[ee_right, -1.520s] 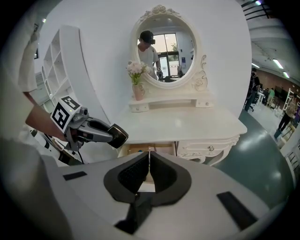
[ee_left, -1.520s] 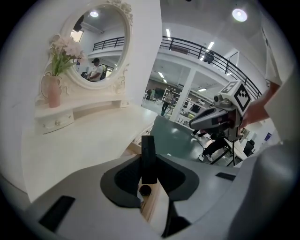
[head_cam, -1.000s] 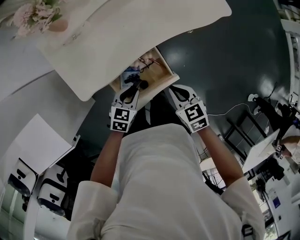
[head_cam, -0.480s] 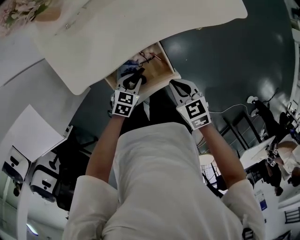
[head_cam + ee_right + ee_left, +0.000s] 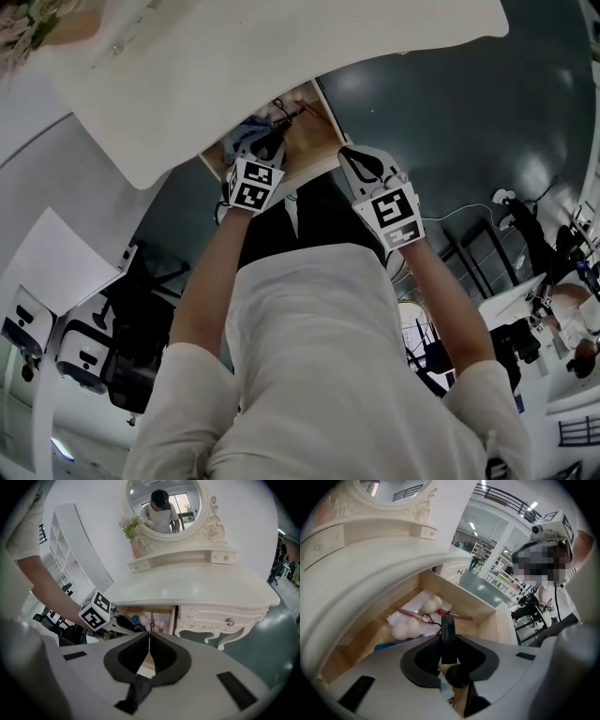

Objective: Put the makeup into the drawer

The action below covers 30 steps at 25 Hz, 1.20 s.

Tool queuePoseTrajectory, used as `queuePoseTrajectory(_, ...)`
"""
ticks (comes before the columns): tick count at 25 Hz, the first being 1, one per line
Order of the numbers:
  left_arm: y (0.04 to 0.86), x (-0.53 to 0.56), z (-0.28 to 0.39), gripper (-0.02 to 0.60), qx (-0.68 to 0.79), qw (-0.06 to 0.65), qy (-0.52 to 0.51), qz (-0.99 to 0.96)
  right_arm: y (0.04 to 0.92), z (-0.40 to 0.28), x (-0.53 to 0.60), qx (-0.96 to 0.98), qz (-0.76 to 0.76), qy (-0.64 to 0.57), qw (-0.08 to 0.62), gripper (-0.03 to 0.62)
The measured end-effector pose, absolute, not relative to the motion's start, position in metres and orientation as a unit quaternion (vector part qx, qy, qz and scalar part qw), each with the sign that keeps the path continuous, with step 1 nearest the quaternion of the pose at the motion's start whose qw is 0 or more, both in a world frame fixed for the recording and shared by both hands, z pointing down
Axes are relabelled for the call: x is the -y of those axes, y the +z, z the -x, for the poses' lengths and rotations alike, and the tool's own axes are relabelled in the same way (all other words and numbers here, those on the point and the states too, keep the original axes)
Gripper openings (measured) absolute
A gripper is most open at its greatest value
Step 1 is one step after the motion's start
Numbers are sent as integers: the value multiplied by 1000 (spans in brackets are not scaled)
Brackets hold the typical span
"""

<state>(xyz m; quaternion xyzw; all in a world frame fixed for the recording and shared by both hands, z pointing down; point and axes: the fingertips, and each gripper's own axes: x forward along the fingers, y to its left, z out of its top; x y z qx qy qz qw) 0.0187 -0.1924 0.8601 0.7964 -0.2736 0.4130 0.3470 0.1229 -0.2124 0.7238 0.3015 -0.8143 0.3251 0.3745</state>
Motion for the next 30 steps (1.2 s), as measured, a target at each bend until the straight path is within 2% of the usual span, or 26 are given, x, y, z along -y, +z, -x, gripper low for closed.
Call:
queuePoseTrajectory(10,881,190,-15,107,282,371,413,-782,731,-129,218,813,-295,331,377,29)
queuePoseTrajectory(14,874,194,-10,192,297,360,416,-780,732,-126,222,816,-291,329,375,29)
queuePoseTrajectory(21,849,212,-2,193,330,317,421,-783,724,-118,230,829,-278,314,370,29)
queuePoseTrajectory(30,810,211,3,193,349,306,411,-785,714,-109,233,846,-246,291,374,29)
